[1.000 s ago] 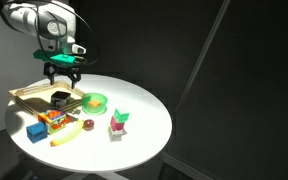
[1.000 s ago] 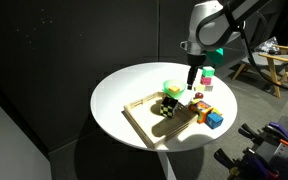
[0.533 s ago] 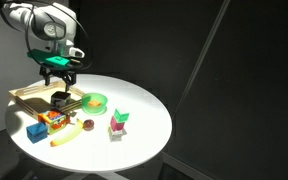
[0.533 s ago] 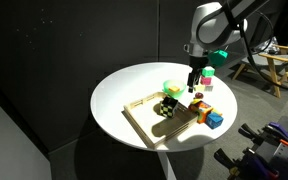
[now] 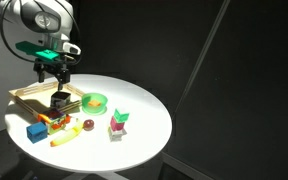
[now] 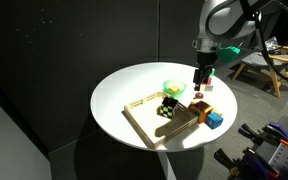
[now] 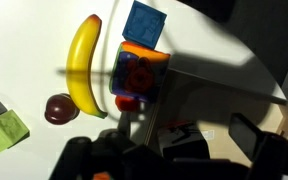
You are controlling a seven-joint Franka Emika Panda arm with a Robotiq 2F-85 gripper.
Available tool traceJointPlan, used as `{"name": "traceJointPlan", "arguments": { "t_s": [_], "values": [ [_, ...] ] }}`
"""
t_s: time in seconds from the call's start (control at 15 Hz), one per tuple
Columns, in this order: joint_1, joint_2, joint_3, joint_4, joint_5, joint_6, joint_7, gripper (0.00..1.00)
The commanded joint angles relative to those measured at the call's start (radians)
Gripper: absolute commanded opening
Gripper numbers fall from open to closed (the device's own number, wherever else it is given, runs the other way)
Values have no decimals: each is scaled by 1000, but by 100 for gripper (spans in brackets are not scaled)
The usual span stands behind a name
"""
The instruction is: Pick up the orange block and put it in the green bowl, pick up the block with the number one on it and put it in the tray
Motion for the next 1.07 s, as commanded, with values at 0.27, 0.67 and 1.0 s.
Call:
{"name": "traceJointPlan", "arguments": {
  "t_s": [0.27,0.67,1.0],
  "values": [
    [-7,-192,-26,-109,11,-96,93,100],
    [-8,-312,-45,-175,7,-115,100,100],
    [-16,-385,-56,-216,2,-106,118,100]
  ]
}}
